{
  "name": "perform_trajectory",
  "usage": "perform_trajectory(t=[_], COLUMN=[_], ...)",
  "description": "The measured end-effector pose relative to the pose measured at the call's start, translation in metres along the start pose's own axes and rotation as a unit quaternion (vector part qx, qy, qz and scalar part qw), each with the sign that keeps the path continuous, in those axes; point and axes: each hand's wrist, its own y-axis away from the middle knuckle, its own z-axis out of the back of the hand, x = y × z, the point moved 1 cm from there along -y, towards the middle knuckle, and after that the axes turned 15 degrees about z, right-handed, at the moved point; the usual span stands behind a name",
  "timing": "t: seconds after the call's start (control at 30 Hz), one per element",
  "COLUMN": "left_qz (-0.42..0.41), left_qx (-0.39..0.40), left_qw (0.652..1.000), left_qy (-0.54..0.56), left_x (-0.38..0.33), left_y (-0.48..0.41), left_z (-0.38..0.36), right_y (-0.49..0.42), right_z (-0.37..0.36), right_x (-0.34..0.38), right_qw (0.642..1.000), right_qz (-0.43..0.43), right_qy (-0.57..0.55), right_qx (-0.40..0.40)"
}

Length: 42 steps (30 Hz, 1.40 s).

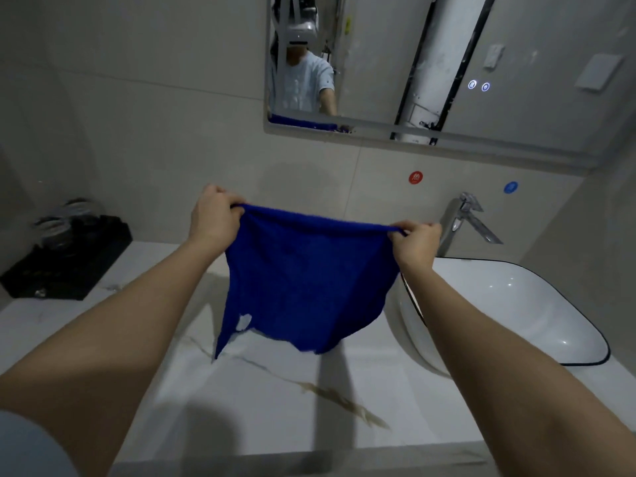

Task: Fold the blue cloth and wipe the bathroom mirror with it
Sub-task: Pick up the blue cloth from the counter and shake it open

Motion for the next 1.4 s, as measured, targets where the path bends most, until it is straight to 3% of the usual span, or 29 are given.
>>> perform_trajectory(t=[0.27, 0.6, 0.9, 1.03, 1.17, 1.4], left_qz=[0.03, 0.096, -0.02, -0.024, -0.008, 0.031], left_qx=[-0.001, 0.06, 0.159, 0.085, 0.017, 0.022], left_qw=[0.998, 0.992, 0.985, 0.988, 0.993, 0.999], left_qy=[0.051, 0.049, -0.071, -0.124, -0.12, 0.019], left_x=[0.004, 0.015, 0.015, 0.021, 0.026, 0.023], left_y=[-0.008, -0.001, 0.011, 0.011, 0.014, 0.016], left_z=[0.003, -0.008, -0.013, -0.015, -0.017, -0.023], right_y=[-0.008, -0.004, 0.004, 0.012, 0.017, 0.02], right_z=[0.001, -0.02, -0.021, -0.012, -0.009, -0.013], right_x=[0.005, -0.013, -0.015, -0.01, -0.012, -0.012], right_qw=[0.997, 0.988, 0.989, 0.997, 0.998, 0.998], right_qz=[-0.046, -0.144, -0.123, -0.055, -0.047, -0.046], right_qy=[-0.005, -0.06, -0.067, 0.033, 0.045, 0.037], right_qx=[-0.064, -0.021, 0.039, 0.037, -0.006, -0.014])
